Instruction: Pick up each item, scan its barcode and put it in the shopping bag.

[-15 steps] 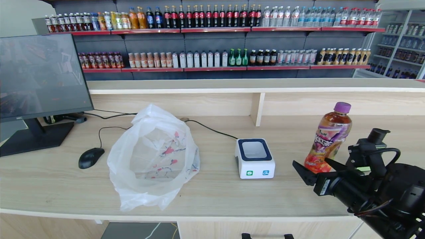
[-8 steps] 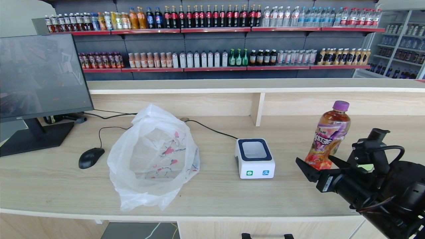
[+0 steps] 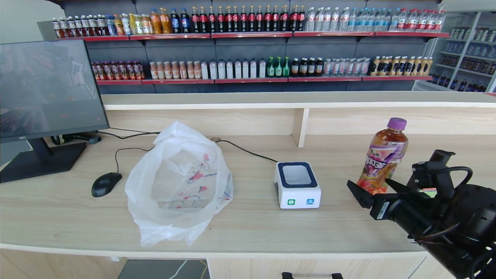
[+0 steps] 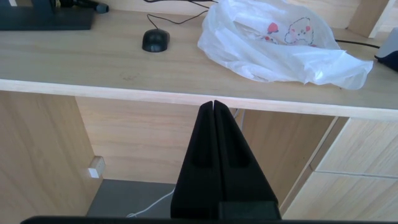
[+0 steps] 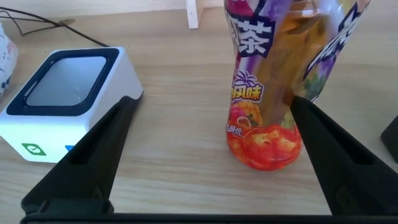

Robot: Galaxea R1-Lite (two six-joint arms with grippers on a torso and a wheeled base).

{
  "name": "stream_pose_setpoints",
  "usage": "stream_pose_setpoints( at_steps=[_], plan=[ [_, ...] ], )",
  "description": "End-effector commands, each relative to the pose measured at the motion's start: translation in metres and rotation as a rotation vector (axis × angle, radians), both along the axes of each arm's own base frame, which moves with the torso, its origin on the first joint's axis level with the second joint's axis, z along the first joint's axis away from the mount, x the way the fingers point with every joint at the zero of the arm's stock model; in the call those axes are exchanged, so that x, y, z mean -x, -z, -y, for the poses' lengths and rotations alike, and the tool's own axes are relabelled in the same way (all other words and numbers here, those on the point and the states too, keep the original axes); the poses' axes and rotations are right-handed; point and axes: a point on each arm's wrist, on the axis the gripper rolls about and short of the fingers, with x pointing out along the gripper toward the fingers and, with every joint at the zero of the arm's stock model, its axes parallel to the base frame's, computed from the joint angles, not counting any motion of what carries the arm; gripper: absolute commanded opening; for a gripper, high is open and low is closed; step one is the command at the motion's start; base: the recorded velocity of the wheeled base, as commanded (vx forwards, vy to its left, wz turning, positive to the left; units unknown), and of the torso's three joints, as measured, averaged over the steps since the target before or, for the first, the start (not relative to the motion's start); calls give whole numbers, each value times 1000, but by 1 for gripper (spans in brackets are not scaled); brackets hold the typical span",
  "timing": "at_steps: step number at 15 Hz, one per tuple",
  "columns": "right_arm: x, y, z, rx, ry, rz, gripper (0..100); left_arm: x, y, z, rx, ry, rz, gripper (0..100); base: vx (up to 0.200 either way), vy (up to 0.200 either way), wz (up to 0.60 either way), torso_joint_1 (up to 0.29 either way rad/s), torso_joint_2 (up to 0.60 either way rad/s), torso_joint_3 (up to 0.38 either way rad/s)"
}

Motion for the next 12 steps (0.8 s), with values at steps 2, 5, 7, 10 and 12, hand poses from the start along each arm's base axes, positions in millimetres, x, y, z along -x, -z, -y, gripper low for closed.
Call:
stream_pose_setpoints(
  at_steps=[2,5,7,10,12],
  plan=[
    [-5,1,-1,6,0,1,100,0,0,0,0,0,1,0,0,0,0,0,0,0],
    [-7,2,-2,6,0,0,100,0,0,0,0,0,-1,0,0,0,0,0,0,0],
    [-8,3,-2,7,0,-2,100,0,0,0,0,0,-1,0,0,0,0,0,0,0],
    [-9,4,0,5,9,-7,100,0,0,0,0,0,-1,0,0,0,0,0,0,0],
    [-10,4,1,6,15,-8,100,0,0,0,0,0,-1,0,0,0,0,0,0,0]
  ],
)
